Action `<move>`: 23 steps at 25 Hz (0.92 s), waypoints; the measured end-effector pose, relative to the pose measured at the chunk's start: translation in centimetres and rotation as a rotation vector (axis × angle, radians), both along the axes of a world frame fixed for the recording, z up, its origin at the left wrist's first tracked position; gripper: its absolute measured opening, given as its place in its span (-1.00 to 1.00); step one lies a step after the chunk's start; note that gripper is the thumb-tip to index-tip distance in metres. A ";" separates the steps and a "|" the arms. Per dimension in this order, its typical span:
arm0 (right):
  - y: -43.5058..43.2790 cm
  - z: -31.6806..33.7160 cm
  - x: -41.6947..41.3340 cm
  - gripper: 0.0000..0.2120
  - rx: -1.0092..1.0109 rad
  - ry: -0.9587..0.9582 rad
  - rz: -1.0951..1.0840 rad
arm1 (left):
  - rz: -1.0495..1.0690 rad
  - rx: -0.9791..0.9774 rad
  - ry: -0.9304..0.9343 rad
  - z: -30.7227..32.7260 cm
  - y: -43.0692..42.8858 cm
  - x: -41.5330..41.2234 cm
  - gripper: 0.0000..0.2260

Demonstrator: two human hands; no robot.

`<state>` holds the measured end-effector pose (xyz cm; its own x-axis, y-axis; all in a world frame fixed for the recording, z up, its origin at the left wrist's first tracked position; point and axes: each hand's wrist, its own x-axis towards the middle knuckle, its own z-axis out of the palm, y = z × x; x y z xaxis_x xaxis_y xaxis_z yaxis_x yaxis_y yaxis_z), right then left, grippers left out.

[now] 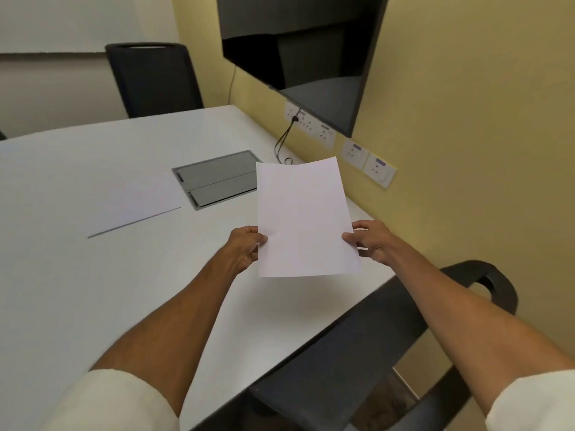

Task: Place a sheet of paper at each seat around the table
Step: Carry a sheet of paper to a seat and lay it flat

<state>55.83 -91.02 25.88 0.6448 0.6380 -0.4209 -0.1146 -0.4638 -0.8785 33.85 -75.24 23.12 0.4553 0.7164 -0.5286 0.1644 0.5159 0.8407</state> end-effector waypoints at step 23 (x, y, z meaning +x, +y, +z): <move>12.7 -19.3 6.4 -0.81 -0.273 0.051 0.516 | 0.443 -0.142 0.334 -17.1 0.2 2.2 -0.74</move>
<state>62.21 -78.33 6.59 0.2542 0.7284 -0.6363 0.1469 -0.6794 -0.7189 36.04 -75.04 6.06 -0.0809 0.7123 -0.6972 0.1520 0.7001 0.6976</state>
